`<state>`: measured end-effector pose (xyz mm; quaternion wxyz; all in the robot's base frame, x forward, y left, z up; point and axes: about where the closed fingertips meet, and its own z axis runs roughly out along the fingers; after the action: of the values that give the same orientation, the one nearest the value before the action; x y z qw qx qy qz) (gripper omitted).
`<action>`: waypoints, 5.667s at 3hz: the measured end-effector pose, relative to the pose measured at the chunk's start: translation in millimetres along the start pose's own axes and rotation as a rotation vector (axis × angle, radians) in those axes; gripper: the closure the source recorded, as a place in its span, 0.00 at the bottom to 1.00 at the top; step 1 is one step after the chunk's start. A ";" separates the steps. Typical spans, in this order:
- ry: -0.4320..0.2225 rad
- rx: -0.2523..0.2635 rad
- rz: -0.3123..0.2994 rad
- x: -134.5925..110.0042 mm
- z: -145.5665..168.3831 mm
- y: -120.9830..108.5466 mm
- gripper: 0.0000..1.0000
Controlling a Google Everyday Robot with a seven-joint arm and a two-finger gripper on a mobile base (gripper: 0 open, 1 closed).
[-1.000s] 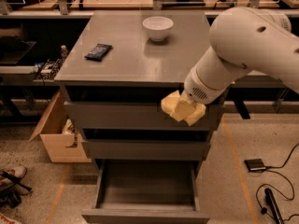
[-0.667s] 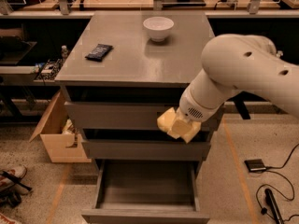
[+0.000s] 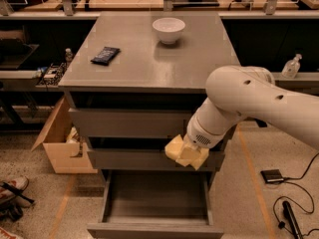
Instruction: Place sponge into bottom drawer
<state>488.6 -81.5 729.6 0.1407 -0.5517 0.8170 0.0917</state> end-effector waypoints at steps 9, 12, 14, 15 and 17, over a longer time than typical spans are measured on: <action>-0.171 -0.275 -0.178 35.2 259.1 64.1 1.00; -0.282 -0.226 -0.057 49.0 378.0 25.9 1.00; -0.376 -0.137 0.070 68.4 442.5 -7.3 1.00; -0.434 -0.114 0.139 76.1 464.9 -18.2 1.00; -0.489 -0.086 0.287 82.7 500.8 -32.9 1.00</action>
Offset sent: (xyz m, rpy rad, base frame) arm -0.0242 0.0278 -0.1453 0.0386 0.0901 0.2265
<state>554.4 -13.5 229.9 0.2957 -0.3974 0.8238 0.2756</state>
